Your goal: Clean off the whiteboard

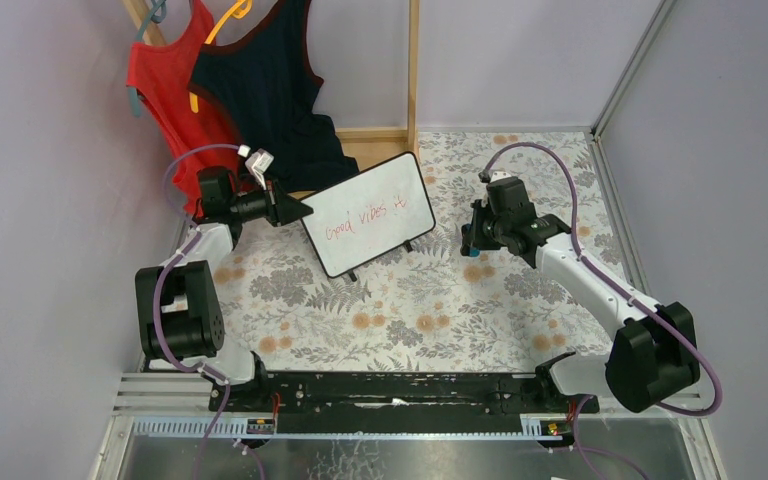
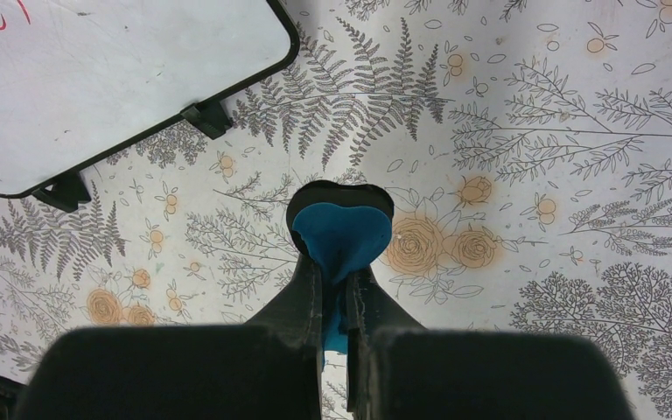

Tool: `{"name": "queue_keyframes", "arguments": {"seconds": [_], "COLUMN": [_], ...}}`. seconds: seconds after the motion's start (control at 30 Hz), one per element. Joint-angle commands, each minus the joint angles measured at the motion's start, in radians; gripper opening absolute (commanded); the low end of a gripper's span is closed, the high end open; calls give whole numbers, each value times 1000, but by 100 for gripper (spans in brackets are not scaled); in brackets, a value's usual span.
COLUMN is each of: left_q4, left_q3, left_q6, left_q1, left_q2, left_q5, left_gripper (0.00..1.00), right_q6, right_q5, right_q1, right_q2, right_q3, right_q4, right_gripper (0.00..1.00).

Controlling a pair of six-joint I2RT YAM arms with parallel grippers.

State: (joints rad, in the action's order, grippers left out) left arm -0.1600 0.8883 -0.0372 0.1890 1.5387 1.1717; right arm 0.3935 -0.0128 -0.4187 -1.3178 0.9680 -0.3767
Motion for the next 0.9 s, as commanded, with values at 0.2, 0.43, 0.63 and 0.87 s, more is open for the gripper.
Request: {"name": "queue_keyframes", "arguments": {"seconds": [0.2, 0.43, 0.63, 0.87], "left_q4": [-3, 16, 30, 37], "left_q3": [33, 34, 36, 34], "left_q6": [24, 30, 31, 30], "left_q1": [-8, -8, -7, -7], "left_q2": [-11, -21, -25, -37], "left_q5": [-16, -24, -33, -42], "left_gripper": [15, 15, 15, 15], "right_q6": [-15, -39, -12, -25], "right_q5": [35, 40, 56, 137], "right_q1": [-9, -17, -45, -170], "right_q2": [-27, -20, -95, -232], "right_q3": [62, -40, -36, 75], "right_q4": [86, 435, 600, 660], "right_gripper": [0, 0, 0, 0]}}
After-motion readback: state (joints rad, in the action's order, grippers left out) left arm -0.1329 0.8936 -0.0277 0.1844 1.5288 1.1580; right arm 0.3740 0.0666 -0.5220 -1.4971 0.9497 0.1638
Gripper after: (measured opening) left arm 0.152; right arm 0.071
